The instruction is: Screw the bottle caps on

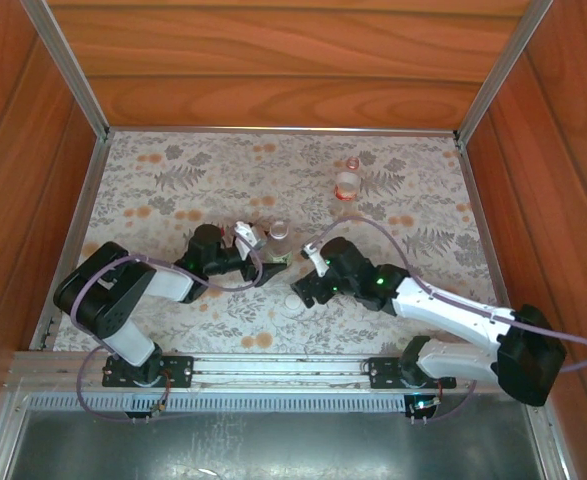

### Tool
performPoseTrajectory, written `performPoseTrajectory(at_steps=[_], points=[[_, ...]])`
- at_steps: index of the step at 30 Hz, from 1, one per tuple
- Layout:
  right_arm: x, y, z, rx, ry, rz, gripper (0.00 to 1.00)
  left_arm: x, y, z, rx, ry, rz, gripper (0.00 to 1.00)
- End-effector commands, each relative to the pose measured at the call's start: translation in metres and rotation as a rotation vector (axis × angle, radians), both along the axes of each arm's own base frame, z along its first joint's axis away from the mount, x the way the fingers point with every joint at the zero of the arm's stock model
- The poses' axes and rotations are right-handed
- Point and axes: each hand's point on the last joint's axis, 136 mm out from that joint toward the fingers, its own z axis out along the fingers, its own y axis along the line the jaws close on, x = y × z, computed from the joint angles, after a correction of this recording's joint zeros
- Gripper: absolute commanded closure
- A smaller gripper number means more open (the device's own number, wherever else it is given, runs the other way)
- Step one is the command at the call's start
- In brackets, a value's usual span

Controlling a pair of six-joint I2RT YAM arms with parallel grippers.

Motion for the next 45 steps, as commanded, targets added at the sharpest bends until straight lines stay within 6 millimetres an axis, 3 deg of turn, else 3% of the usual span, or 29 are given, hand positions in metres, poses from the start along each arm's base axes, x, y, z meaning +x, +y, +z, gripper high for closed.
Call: performPoseTrajectory(at_steps=[1,7,9,17,30,38,45], points=[[-0.005,0.009,-0.009,-0.063,-0.013,0.009,0.02,-0.005,0.005,0.023,-0.062,-0.067,-0.005,0.0],[-0.014,0.025,-0.033,-0.109,0.024,0.034,0.09,-0.014,0.022,0.013,-0.039,-0.054,0.043,0.0],[-0.016,0.028,-0.041,-0.118,0.039,0.039,0.21,-0.015,0.025,0.011,-0.036,-0.049,0.049,0.0],[-0.024,0.036,-0.066,-0.189,0.069,0.059,0.26,-0.016,0.034,0.009,-0.029,-0.054,0.078,0.0],[-0.024,0.032,-0.08,-0.249,0.071,0.04,0.39,-0.018,0.033,0.005,-0.025,-0.044,0.064,0.0],[-0.028,0.025,-0.085,-0.279,0.082,0.047,0.39,-0.015,0.03,0.006,-0.029,-0.04,0.062,0.0],[-0.03,0.02,-0.088,-0.303,0.081,0.048,0.46,-0.006,0.028,0.009,-0.033,-0.039,0.079,0.0]])
